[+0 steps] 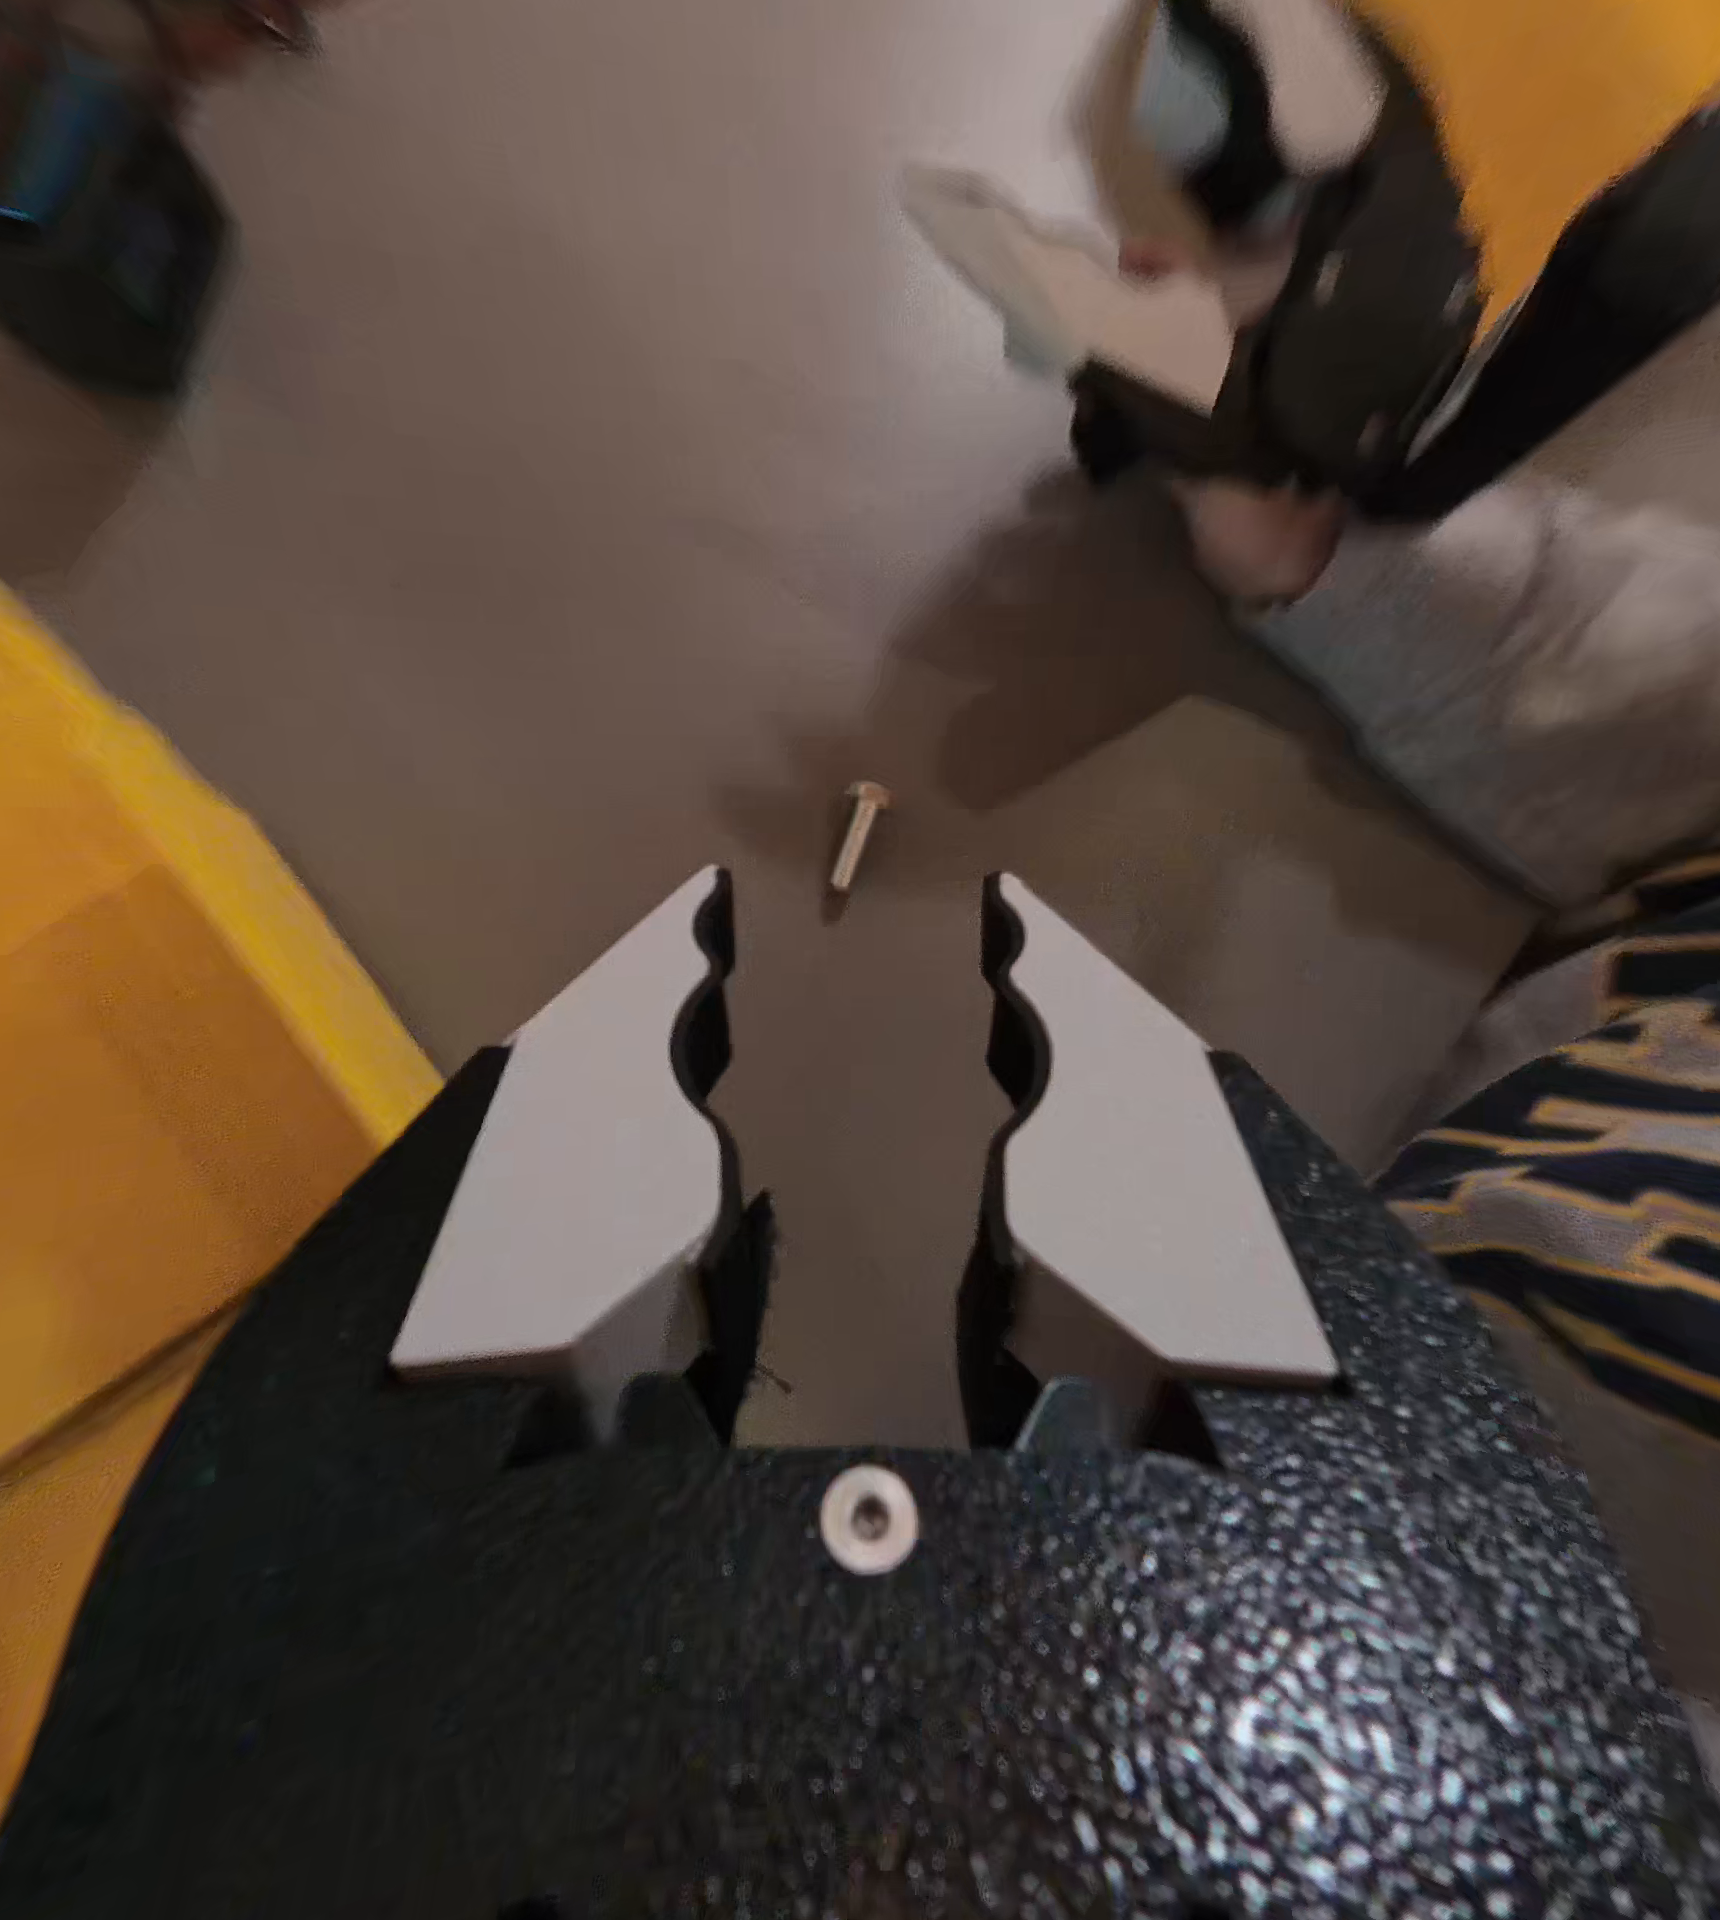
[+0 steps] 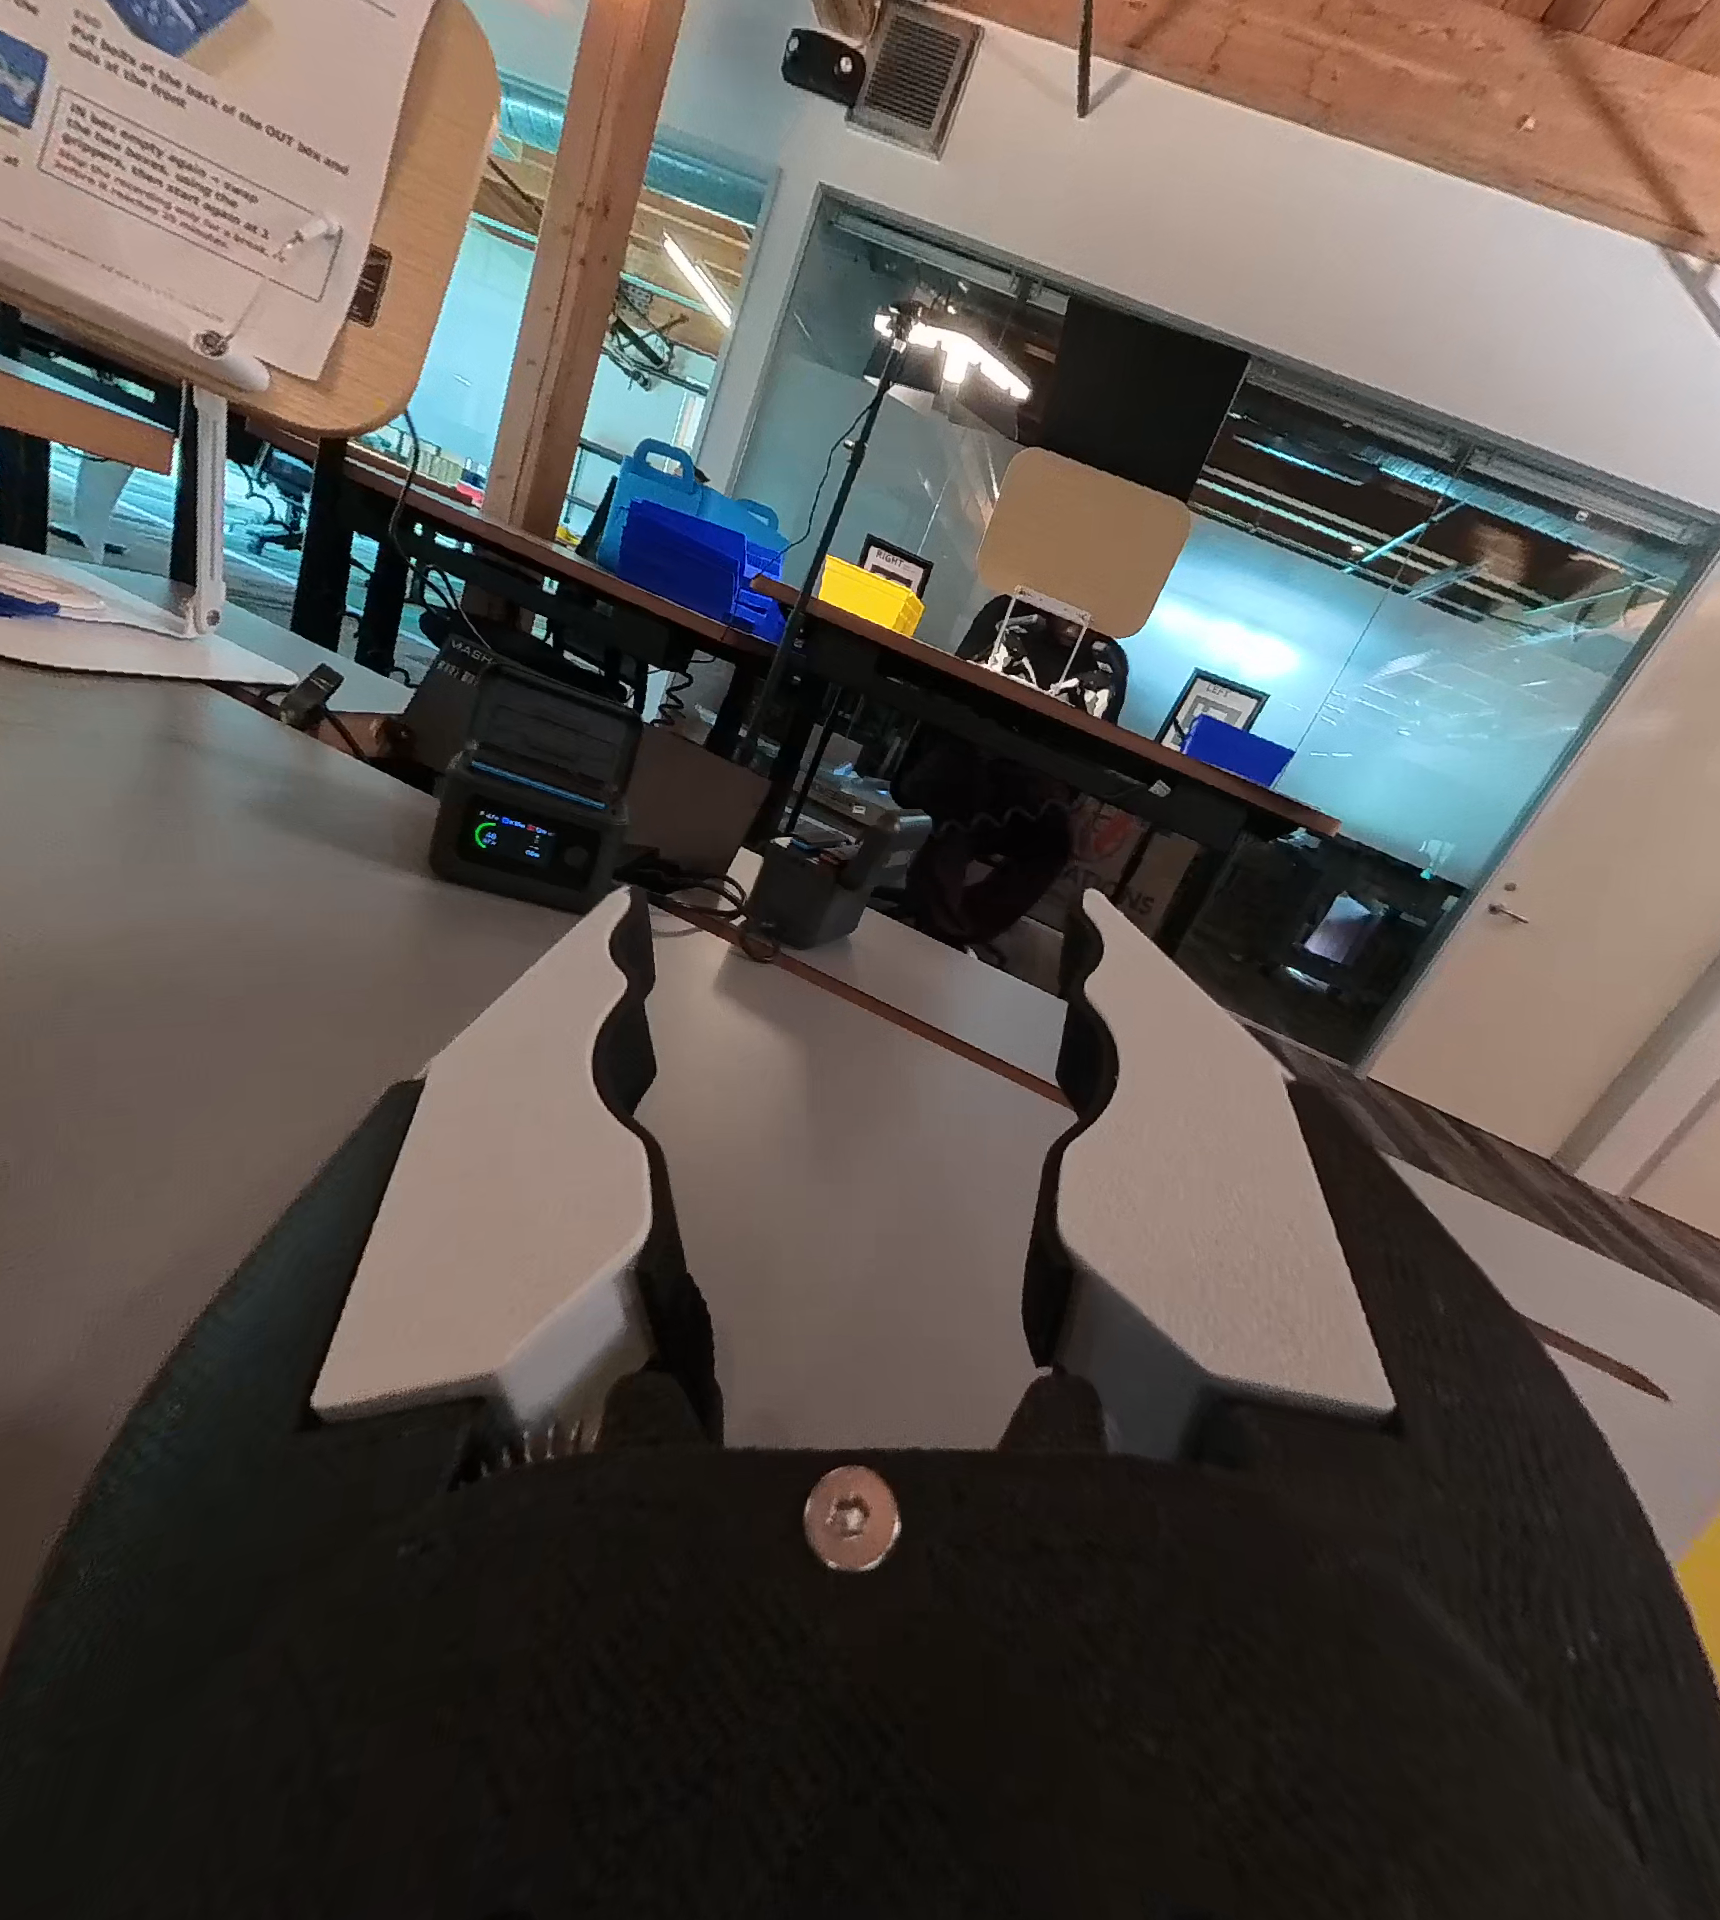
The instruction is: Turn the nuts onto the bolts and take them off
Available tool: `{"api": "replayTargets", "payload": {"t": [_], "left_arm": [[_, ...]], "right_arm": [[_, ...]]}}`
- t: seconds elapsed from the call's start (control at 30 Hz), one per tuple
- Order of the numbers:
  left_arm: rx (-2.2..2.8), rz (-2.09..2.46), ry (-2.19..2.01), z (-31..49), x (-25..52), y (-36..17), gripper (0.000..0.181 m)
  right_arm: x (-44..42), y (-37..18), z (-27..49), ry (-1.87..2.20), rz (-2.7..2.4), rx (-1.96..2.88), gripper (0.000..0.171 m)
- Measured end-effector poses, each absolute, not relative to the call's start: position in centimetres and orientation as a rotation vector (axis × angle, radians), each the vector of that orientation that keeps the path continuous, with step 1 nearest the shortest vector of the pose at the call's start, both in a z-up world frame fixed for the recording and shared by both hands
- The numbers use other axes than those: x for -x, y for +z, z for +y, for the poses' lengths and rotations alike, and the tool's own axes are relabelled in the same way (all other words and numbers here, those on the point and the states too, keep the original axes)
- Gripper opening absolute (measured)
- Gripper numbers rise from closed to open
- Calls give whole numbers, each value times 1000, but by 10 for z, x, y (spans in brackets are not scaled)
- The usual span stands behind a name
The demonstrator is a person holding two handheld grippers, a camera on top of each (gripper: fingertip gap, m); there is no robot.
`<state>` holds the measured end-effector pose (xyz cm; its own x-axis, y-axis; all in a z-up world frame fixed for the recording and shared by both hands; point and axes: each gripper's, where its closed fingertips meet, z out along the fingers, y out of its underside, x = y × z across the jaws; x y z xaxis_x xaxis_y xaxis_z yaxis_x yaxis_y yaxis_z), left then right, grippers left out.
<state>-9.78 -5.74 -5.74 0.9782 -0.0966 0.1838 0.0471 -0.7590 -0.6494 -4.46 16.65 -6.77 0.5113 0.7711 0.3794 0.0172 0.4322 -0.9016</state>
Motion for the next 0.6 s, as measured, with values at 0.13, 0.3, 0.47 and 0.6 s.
{"api": "replayTargets", "payload": {"t": [0.13, 0.3, 0.47, 0.6], "left_arm": [[2300, -422, -200, -110, 175, -41, 51], [2521, -783, 59, -189, 250, -98, 35], [2620, -924, -83, -211, 268, -146, 34], [2674, -1019, -82, -224, 280, -168, 37]], "right_arm": [[49, -69, 163, 551, -954, 1013, 78], [48, -68, 164, 564, -936, 1018, 77], [50, -69, 161, 561, -958, 1005, 76], [50, -69, 161, 563, -956, 1007, 75]]}}
